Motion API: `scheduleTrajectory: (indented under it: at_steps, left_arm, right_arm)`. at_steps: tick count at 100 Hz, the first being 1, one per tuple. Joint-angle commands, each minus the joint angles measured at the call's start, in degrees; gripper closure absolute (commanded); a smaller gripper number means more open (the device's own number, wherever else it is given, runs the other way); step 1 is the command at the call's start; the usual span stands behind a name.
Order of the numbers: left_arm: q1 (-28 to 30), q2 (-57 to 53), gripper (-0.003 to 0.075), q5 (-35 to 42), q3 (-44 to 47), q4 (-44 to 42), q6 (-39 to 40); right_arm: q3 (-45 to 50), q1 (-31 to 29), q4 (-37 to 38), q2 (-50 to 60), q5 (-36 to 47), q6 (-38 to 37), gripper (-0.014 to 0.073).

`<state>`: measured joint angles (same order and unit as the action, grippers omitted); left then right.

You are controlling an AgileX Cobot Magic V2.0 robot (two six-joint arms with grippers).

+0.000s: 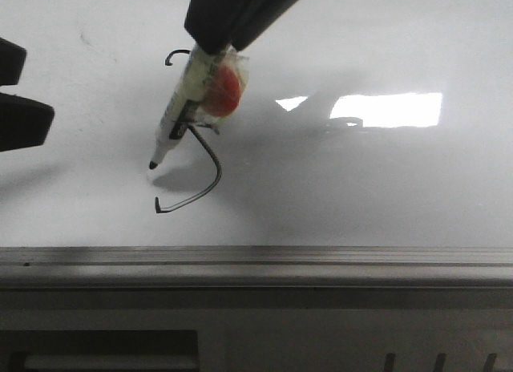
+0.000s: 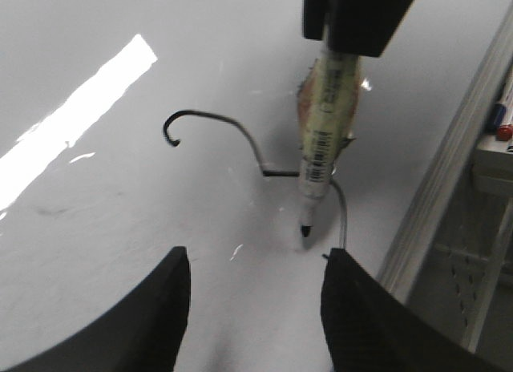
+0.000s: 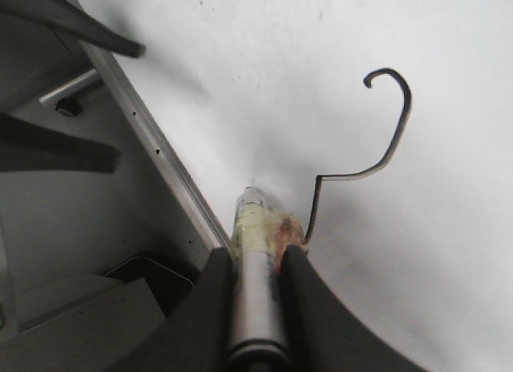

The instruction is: Write number 3 on whiteboard

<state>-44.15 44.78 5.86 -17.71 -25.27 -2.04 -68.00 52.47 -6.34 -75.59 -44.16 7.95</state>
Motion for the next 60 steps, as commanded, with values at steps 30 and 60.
scheduleTrajectory:
  at_steps: [30,60]
  left_arm:
    - [-2.76,10.44,0.0373,15.71,-2.03,2.11,0.95]
    - [-2.76,11.78,0.0376,18.71,-2.03,2.22,1.41]
  right_arm:
    - [-1.79,4.73,-0.84,2.64,2.25,0.17,0.0658]
    - [-1.79,5.08,-0.89,2.53,1.52,0.08,0.0658]
